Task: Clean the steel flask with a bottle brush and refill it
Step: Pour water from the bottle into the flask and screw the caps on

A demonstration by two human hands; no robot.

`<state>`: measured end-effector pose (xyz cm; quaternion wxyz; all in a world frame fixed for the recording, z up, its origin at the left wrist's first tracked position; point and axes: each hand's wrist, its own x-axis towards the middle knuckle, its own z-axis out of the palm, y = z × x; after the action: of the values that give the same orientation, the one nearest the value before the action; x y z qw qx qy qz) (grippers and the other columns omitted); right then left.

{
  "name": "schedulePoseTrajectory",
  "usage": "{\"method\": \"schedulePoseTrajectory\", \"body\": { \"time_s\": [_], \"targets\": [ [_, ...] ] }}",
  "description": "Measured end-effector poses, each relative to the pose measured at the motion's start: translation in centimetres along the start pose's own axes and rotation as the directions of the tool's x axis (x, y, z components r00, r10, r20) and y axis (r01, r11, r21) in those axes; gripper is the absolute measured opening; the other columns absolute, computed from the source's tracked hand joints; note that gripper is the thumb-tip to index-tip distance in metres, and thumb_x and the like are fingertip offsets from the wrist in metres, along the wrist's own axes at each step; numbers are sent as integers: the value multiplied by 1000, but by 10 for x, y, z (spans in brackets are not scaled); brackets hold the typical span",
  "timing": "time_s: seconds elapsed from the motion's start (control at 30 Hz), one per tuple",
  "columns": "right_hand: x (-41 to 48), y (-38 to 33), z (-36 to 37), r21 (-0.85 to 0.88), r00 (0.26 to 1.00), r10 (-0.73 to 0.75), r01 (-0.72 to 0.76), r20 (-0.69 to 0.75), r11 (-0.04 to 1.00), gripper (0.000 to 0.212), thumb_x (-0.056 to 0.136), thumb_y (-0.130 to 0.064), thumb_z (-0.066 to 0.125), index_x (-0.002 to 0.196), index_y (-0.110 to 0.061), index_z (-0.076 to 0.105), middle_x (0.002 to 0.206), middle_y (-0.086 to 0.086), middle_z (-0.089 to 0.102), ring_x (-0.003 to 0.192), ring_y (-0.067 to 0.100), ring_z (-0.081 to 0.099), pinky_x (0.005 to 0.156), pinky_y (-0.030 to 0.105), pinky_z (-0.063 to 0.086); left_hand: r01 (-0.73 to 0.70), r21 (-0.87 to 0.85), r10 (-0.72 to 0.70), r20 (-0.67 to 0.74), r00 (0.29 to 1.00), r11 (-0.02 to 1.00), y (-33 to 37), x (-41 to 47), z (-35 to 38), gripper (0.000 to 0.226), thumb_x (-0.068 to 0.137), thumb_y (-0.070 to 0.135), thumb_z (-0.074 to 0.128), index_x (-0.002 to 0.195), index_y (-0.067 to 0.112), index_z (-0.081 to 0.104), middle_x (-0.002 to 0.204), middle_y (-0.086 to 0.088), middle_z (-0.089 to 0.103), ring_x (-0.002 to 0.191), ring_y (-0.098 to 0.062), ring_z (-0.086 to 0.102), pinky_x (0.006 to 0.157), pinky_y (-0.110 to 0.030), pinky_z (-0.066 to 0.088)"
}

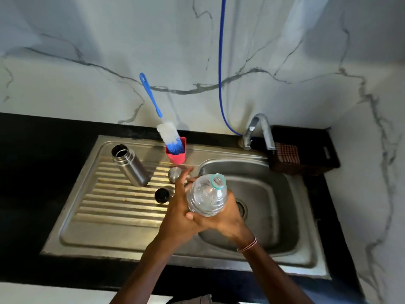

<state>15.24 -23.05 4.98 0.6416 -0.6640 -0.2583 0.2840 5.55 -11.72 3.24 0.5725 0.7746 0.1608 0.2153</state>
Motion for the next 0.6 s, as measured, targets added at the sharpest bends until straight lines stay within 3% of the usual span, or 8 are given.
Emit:
{"method": "schedulePoseTrajectory", "body": {
  "time_s": [0.13,0.2,0.3,0.4,0.43,0.5,0.57,0.6],
  "targets": [
    [-3,-8,-6,-73,997,-35,30,-63,997,67,56,-24,96,114,-8,67,107,-4,76,99,15,73,86,27,56,-10,-11,11,67,998,1000,0,3,6,132,65,11,95,161,27,7,141,25,54,130,-8,58,102,-20,49],
    [-3,-11,-10,-109,994,-65,56,-84,992,67,54,-18,98,114,-10,67,106,-7,76,98,13,73,84,24,55,10,-48,-5,94,996,999,2,3,8,134,63,12,95,162,25,6,143,26,51,134,-11,56,105,-27,49],
    [-2,-13,-13,-144,989,-108,93,-97,985,69,53,-12,98,116,-13,67,108,-4,77,101,17,74,85,27,57,58,-79,-45,154,987,995,7,1,1,143,59,16,100,161,43,3,148,17,53,136,-15,56,106,-36,51],
    [0,-16,-15,-134,982,-138,120,-131,984,74,51,-20,98,117,-16,64,109,-9,75,99,13,73,85,23,55,118,-37,-111,156,981,992,4,1,-20,152,48,38,104,160,46,2,148,15,56,139,-12,52,110,-48,47],
    [0,-18,-16,-135,976,-163,144,-142,980,76,52,-20,99,117,-18,61,110,-12,73,100,11,71,86,21,54,117,-8,-115,120,986,993,-1,1,-29,147,48,43,103,161,43,9,145,14,58,139,-11,52,112,-43,44],
    [2,-20,-19,-143,964,-216,194,-158,971,81,52,-20,99,120,-21,56,113,-15,70,103,10,69,89,19,53,129,38,-125,-98,987,991,-14,3,-45,112,58,45,97,152,38,35,133,10,65,128,-11,59,107,-31,47],
    [2,-21,-21,-182,948,-265,234,-173,955,85,51,-24,100,123,-23,54,116,-17,67,107,12,68,91,19,52,150,61,-112,-413,904,987,-31,7,-61,75,74,41,90,136,31,50,123,4,66,116,-14,64,100,-32,52],
    [1,-20,-22,-204,941,-284,247,-182,947,86,51,-25,100,123,-22,54,116,-19,67,107,10,68,91,18,52,161,63,-102,-541,835,985,-41,11,-71,67,78,35,89,133,26,51,122,1,64,114,-18,63,98,-34,53]
  ]
}}
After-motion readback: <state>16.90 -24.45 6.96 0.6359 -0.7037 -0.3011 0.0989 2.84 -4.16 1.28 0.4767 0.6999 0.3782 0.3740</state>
